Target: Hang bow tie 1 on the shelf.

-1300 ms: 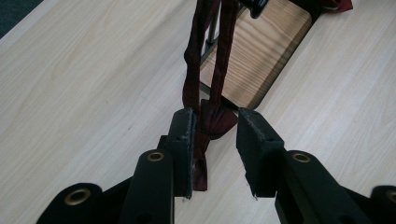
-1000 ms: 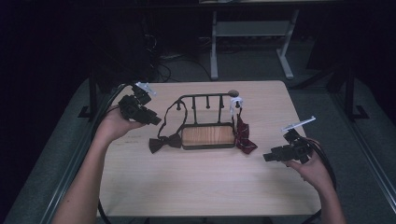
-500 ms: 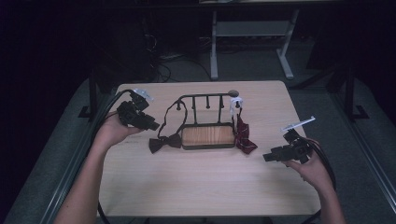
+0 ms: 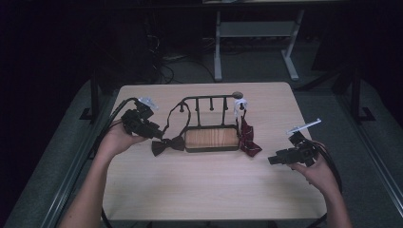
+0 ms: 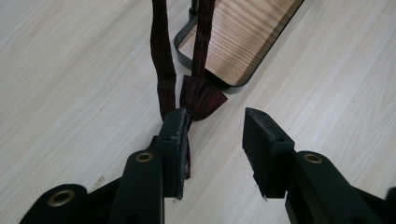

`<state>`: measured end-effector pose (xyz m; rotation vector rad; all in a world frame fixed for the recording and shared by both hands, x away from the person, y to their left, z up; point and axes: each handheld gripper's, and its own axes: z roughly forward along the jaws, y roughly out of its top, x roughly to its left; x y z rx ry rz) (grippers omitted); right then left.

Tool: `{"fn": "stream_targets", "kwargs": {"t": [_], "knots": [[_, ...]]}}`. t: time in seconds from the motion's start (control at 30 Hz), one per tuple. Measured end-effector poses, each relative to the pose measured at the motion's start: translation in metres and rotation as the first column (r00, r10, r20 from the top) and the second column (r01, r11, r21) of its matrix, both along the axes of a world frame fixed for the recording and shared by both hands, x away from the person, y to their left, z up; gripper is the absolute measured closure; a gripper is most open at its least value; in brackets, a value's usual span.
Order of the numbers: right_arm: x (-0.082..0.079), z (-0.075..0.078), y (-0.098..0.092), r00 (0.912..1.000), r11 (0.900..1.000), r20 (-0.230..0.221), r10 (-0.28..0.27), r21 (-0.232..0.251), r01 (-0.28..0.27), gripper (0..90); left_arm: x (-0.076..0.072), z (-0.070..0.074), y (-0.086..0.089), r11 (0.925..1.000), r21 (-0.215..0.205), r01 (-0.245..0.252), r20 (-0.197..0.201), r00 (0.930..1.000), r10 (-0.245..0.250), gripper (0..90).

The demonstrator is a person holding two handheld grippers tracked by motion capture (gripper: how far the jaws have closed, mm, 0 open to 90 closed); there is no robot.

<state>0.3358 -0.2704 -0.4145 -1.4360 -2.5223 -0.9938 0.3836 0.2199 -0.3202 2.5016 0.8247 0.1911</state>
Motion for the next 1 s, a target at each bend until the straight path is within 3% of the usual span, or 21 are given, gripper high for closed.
{"fn": "stream_targets", "kwargs": {"t": [1.0], "knots": [[0.0,0.0,-0.001,1.0,1.0,0.003,-0.003,0.005,0.003,42.1,-0.016,-0.027,0.003,1.0,-0.002,0.002,-0.016,0.9999,-0.002,50.7]]}}
